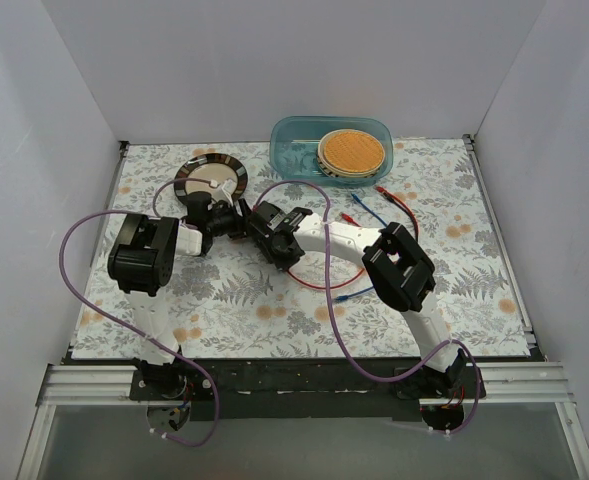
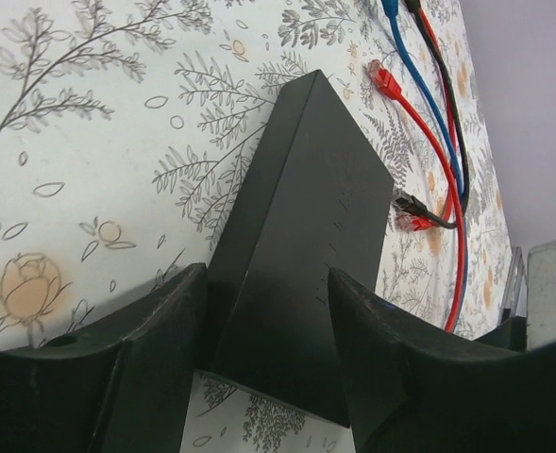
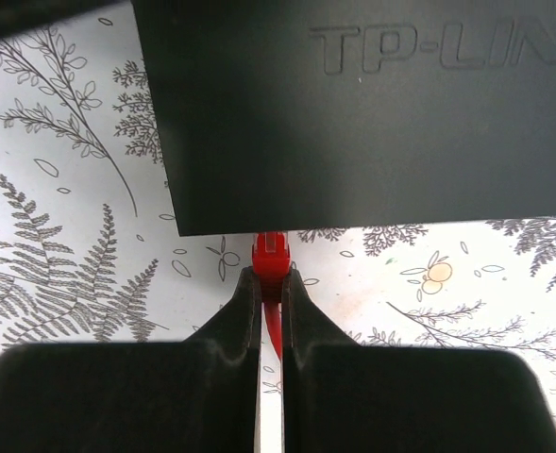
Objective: Insert the plug into the switch port
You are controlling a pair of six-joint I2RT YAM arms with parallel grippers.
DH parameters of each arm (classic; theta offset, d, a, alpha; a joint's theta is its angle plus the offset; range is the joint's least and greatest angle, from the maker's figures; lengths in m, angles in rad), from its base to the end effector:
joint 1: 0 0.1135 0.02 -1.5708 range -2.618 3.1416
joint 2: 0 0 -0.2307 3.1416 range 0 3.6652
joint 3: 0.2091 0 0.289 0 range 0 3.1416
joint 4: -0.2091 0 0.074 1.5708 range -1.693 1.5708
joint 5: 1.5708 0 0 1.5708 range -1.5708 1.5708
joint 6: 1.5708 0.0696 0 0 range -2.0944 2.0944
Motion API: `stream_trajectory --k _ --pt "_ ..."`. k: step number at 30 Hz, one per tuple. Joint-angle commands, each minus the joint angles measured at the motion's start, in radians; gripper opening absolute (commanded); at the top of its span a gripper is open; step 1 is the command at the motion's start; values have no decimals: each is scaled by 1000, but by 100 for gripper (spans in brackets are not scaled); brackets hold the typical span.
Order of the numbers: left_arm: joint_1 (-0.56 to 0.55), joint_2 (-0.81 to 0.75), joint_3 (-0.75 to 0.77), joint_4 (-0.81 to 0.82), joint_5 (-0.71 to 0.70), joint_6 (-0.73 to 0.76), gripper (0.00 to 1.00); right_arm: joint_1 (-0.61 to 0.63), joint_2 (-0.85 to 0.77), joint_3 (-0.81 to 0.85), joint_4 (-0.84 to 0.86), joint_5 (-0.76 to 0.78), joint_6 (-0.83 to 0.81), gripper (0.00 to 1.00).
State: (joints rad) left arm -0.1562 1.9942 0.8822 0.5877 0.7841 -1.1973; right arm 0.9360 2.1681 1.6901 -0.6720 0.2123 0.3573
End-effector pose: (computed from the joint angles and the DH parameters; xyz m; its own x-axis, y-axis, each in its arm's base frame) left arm 0.3880 -0.1109 0.0352 -0.8452 -0.5342 0.0133 -0.1999 0.2930 -0.9350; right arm 0.3002 0.3829 0.0978 -0.7645 -0.4615 -0.4500 -0.5003 0.8651 -0.0373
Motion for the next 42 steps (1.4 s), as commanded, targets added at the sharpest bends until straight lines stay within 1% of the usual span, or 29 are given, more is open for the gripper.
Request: stream_trajectory --k 1,14,18,26,33,42 --pt "-46 5 35 -52 67 56 52 -12 15 -15 -29 79 -57 1" --pt "-91 2 8 -87 106 105 51 -19 -5 -17 58 125 -41 1" --pt "-105 -3 -2 -103 112 117 49 -19 -13 -17 75 142 -50 1" --pt "-112 -25 -43 -121 132 137 47 -22 -82 -101 225 148 -55 1" --pt "-144 -28 -37 -167 144 176 46 -23 -126 -170 354 133 -92 1" --pt "-172 -31 -19 -227 175 209 46 -31 -128 -182 426 93 -141 1"
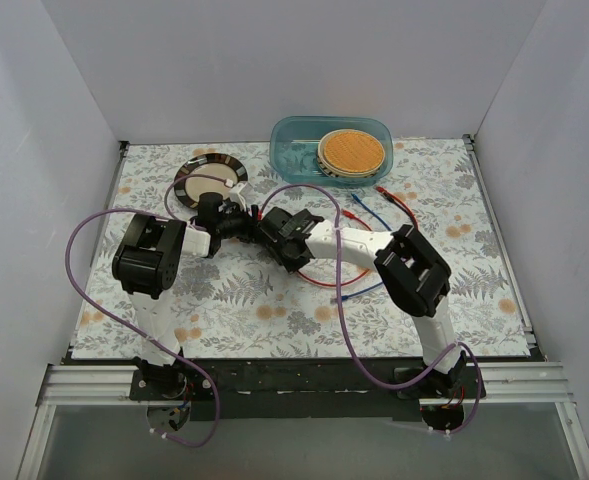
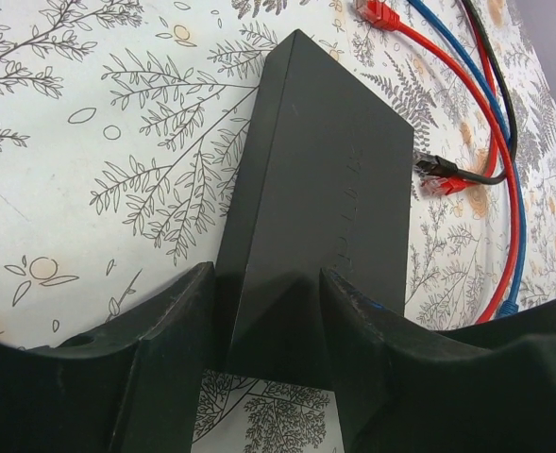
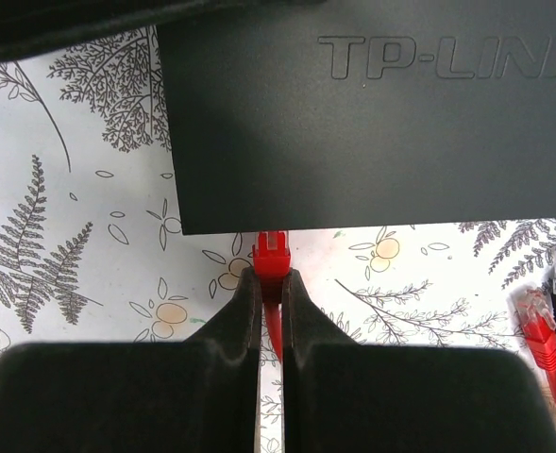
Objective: Insert the plug into the switch port
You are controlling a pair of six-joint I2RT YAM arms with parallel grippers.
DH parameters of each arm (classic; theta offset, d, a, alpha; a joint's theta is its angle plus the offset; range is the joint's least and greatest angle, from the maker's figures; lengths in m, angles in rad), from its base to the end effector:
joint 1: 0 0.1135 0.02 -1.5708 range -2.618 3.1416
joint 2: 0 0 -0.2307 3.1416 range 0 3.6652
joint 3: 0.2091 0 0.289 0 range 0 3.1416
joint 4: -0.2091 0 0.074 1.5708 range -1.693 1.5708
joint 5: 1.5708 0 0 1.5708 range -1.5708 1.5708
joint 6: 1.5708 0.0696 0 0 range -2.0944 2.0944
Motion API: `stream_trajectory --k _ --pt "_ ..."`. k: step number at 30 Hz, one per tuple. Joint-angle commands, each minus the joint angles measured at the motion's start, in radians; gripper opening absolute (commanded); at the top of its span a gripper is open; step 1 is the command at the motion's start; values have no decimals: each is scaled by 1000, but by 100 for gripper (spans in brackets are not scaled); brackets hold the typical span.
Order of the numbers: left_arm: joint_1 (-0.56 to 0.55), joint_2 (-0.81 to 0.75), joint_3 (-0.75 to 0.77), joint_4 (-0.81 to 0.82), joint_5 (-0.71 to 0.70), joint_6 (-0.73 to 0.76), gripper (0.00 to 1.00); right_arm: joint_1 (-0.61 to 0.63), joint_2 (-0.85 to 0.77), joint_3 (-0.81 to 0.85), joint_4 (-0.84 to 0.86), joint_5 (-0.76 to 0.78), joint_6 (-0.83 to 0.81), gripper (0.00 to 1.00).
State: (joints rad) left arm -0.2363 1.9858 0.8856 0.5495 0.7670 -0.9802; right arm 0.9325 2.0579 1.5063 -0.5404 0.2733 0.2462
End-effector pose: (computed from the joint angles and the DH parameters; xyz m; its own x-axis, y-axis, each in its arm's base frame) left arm 0.3780 -0.1407 0.0349 -0.9009 -0.3982 -0.1729 -0.0085 0.4144 -0.9100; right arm 0.2922 0.3624 0.0951 -0.6833 -0.5271 -0.5052 -0.5492 0.8270 -0.1201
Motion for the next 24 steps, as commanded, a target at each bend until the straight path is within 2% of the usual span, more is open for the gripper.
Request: stream_trajectory --k 1,14,24 --pt "-97 -24 -20 -195 198 3 46 -29 -19 -3 306 29 -31 1" --pt "-143 -35 -69 -226 226 8 43 -46 -107 -182 611 17 -25 1" --pt "-181 -87 -119 -197 236 -29 41 -57 -84 -159 645 -9 -28 1"
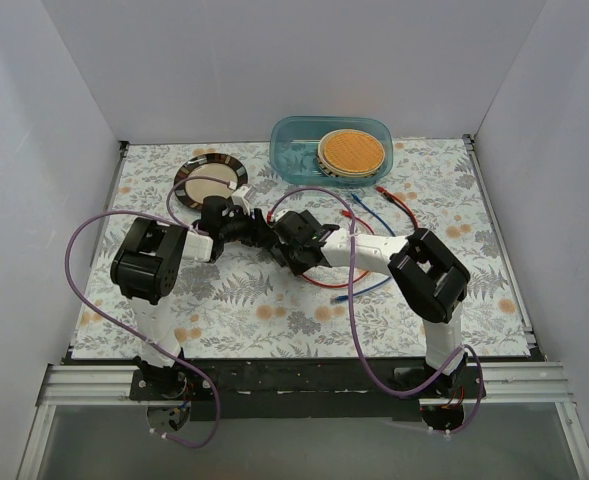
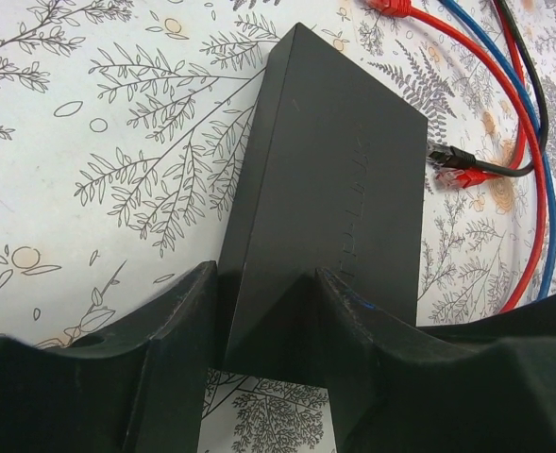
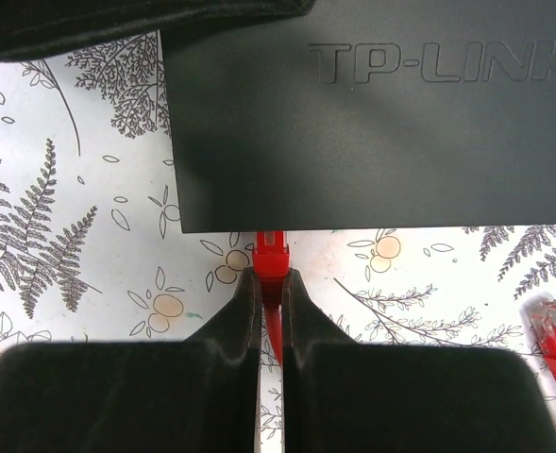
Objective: Insert the plug into the switch port
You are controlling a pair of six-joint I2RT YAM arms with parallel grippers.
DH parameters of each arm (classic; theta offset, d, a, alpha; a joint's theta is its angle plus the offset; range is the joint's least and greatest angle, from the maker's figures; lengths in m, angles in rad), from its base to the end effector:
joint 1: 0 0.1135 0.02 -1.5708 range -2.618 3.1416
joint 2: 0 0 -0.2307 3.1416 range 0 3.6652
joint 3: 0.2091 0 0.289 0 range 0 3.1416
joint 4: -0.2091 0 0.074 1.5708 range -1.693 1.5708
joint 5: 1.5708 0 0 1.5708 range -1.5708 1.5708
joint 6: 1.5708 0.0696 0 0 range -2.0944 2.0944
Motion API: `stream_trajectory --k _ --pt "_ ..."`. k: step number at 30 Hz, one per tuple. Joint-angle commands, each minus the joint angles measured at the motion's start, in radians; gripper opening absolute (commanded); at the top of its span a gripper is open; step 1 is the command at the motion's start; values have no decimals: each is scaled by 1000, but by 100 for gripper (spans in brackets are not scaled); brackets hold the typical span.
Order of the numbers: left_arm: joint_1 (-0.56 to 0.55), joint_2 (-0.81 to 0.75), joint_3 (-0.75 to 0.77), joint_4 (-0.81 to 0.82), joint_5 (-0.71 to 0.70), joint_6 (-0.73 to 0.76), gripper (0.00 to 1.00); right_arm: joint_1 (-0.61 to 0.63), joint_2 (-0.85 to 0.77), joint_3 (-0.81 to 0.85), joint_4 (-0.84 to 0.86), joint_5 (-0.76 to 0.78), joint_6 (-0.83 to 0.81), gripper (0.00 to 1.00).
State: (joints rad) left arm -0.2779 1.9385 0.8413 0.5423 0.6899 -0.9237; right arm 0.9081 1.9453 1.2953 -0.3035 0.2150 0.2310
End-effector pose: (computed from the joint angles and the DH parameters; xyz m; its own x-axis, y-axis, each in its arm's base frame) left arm 0.3665 -0.1506 0.0373 -0.8893 -0.3862 -0.2449 0.0370 0.4730 -0.8803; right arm 0.2873 0.3440 0.0891 -0.6473 -0.4659 -0.6033 -0.5609 0.8271 -0.0368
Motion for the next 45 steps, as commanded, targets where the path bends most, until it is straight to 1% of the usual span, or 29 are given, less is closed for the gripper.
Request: stream_trajectory --k 1,5,9,11,15,16,17,18,20,21,24,25,26,27,28,29,30,31,32,33,35,36,39,43,45 --pt "-139 -42 -79 -185 312 -92 42 -32 29 52 406 49 -10 1" --pt "-139 -49 -91 -173 258 -118 42 -32 26 45 386 35 -10 1" --pt "-127 -55 -97 -171 163 -159 43 -32 12 33 354 12 -9 1" --pt "-112 -65 -108 -171 96 -184 46 -32 3 25 330 4 -9 1" --pt "-78 -105 -117 -191 -33 -217 55 -32 -29 -34 308 -23 7 1" --pt "-72 -116 -114 -220 -100 -230 59 -32 -37 -47 307 -29 10 1" --pt "-57 -125 -110 -231 -128 -245 65 -32 -48 -60 305 -38 14 1" --pt "-49 -145 -110 -238 -153 -256 69 -32 -52 -71 305 -61 24 1" --pt "-26 -162 -97 -278 -237 -279 72 -31 -65 -99 305 -89 36 4" --pt "-21 -182 -96 -292 -254 -294 77 -28 -68 -109 305 -113 39 7" --pt "-3 -210 -77 -340 -325 -316 83 -15 -77 -142 305 -127 44 20" --pt "0 -223 -71 -372 -343 -317 85 -9 -80 -148 281 -129 44 28" --pt "5 -230 -67 -387 -358 -319 87 -8 -89 -160 279 -126 44 32" --pt "5 -236 -53 -403 -395 -320 88 -3 -95 -168 271 -123 47 40" --pt "6 -249 -47 -435 -412 -320 92 2 -101 -175 271 -120 48 45" --pt "9 -259 -42 -446 -429 -320 93 3 -120 -194 271 -117 51 48" --pt "9 -271 -41 -455 -455 -322 95 6 -132 -203 271 -108 51 57" --pt "9 -283 -42 -465 -467 -325 97 11 -143 -212 268 -102 51 61" --pt "11 -311 -44 -470 -478 -326 98 12 -167 -220 267 -89 51 65" --pt "11 -328 -48 -472 -486 -329 98 15 -181 -235 264 -80 51 76" --pt "13 -389 -56 -479 -501 -334 98 31 -228 -251 248 -48 48 85" --pt "13 -410 -61 -479 -509 -336 98 35 -249 -267 242 -34 47 91" --pt "13 -516 -80 -487 -518 -337 98 55 -330 -290 221 4 47 98" --pt "11 -640 -108 -498 -475 -331 98 60 -462 -341 205 15 67 98" --pt "11 -691 -137 -495 -434 -348 98 60 -564 -370 187 26 80 98"
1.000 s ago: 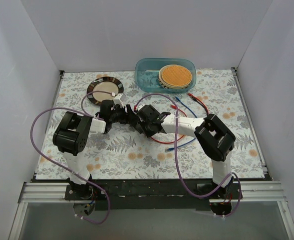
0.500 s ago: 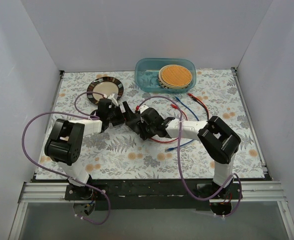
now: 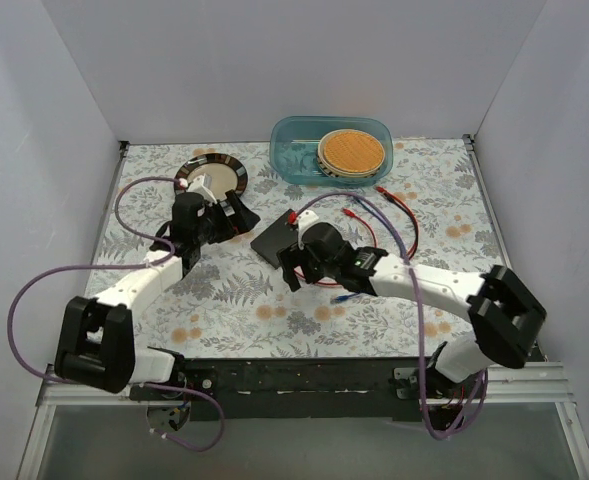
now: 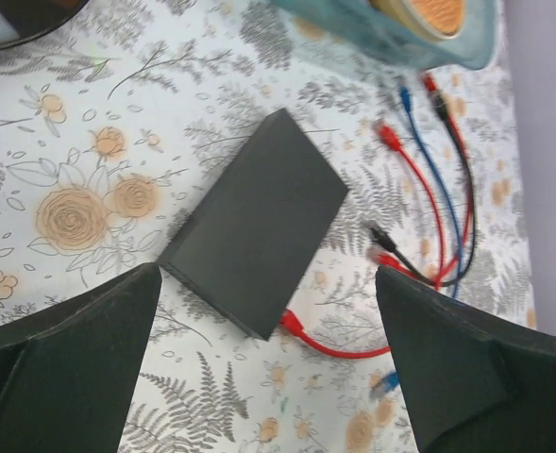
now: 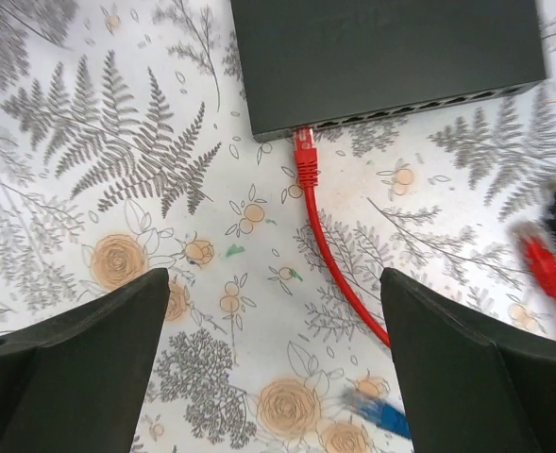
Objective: Insert the plug into the switch port
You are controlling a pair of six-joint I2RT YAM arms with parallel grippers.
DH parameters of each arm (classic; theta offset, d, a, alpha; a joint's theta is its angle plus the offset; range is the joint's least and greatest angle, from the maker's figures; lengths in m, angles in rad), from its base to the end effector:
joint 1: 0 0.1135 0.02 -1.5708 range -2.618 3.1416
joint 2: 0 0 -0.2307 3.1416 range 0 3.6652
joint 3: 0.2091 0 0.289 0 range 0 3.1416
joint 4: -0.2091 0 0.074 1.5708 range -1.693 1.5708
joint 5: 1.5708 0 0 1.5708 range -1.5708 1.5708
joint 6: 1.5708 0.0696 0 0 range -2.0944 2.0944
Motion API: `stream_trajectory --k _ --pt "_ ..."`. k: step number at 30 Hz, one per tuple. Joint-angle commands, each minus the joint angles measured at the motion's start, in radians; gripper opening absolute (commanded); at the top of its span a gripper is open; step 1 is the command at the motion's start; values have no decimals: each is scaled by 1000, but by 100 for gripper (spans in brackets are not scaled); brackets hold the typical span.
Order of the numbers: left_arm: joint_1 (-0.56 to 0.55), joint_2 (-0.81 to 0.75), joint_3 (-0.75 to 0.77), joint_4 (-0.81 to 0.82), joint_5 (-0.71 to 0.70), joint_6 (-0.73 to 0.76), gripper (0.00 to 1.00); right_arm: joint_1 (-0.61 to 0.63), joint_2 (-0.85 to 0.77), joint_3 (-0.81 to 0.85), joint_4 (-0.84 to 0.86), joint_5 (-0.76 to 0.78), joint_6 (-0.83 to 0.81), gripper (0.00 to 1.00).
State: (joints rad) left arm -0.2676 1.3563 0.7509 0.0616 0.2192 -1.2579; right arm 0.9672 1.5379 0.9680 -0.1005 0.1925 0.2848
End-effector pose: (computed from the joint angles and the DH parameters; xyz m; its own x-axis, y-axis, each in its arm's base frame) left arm 0.3422 -0.1095 0.1539 -0.5699 -0.8067 -0.1564 -0.3401 0.4048 -0.8488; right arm 0.2348 0.3171 0.1536 -0.5416 -0.2997 -0.7854 -0.5948 0.7969 0.1061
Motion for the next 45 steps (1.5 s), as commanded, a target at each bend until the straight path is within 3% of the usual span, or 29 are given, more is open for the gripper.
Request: stream_trajectory --k 1,7,13,20,30,45 --pt "-1 -152 -56 -11 46 -24 98 1 -194 -76 -21 53 37 98" --pt "-15 -300 -128 23 163 -130 98 2 -520 -182 -122 111 47 98" --pt "-39 -393 -165 34 186 -132 98 1 -636 -244 -244 153 45 98" --pt "-42 -364 -131 17 233 -133 98 1 -541 -252 -309 140 14 95" --pt "-42 -349 -145 55 293 -129 98 -12 -322 -272 -262 93 -56 80" --pt "-42 -344 -179 118 341 -124 98 -62 -203 -316 -137 -2 -139 83"
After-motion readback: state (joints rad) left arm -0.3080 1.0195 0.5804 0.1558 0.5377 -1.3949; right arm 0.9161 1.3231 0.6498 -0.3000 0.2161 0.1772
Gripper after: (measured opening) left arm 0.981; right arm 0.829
